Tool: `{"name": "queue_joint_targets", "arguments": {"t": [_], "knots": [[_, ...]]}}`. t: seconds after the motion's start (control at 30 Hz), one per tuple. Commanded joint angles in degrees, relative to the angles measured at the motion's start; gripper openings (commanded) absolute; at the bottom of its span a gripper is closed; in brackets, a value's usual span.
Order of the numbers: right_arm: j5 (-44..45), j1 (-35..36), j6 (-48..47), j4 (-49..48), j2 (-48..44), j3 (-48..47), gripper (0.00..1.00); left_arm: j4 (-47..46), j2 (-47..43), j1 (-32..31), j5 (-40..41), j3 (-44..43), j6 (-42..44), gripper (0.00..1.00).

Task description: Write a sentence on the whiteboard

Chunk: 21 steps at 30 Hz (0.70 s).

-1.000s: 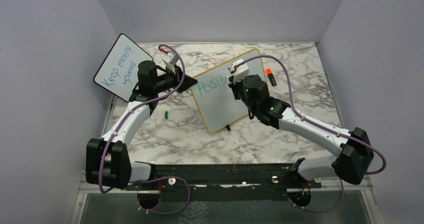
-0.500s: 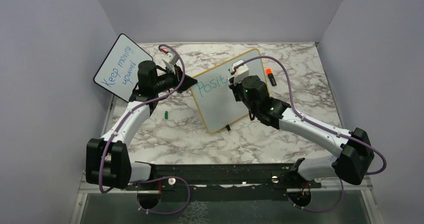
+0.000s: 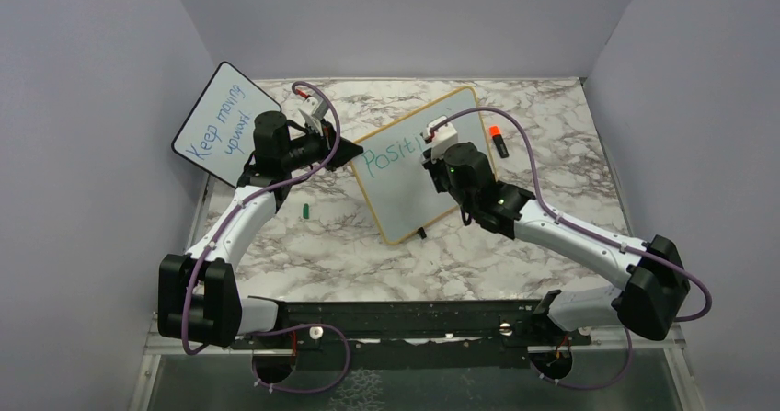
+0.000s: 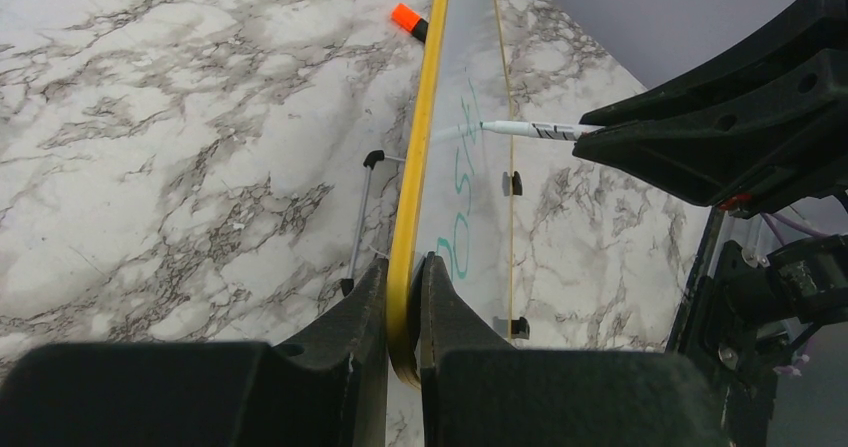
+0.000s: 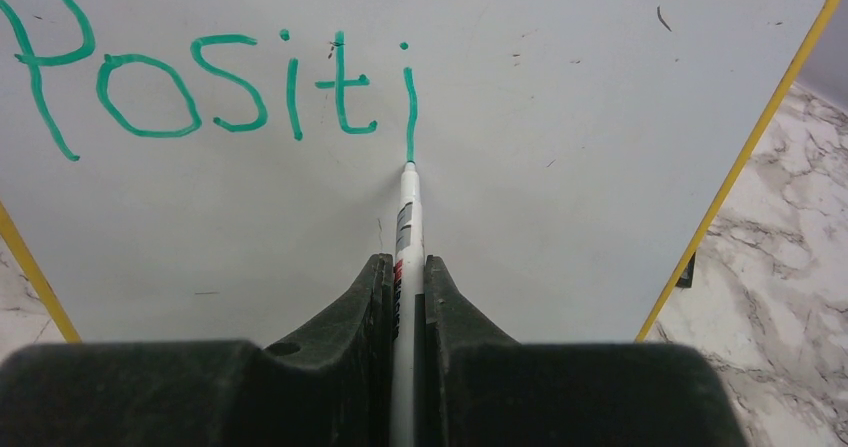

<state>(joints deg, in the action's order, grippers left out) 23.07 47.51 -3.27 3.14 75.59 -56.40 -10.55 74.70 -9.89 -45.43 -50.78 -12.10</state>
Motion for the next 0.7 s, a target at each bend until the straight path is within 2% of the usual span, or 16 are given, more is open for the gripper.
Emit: {"name": "queue_joint_targets", "arguments": {"t": [0.0, 0.27, 0.67], "knots": [[-1.7, -0.4, 0.3, 0.4, -1.1, 0.5, 0.0, 5.7, 1.7, -1.1, 1.9, 1.1, 4.4, 0.0], [-1.0, -0.6, -1.1, -2.6, -3.6, -0.7, 0.0, 5.7, 1.7, -1.0, 1.9, 1.1, 4.4, 0.0], [-2.6, -2.9, -2.6, -7.7, -1.6, -1.9, 0.0, 5.7, 1.6, -1.1, 1.7, 1.1, 4.4, 0.0]]}}
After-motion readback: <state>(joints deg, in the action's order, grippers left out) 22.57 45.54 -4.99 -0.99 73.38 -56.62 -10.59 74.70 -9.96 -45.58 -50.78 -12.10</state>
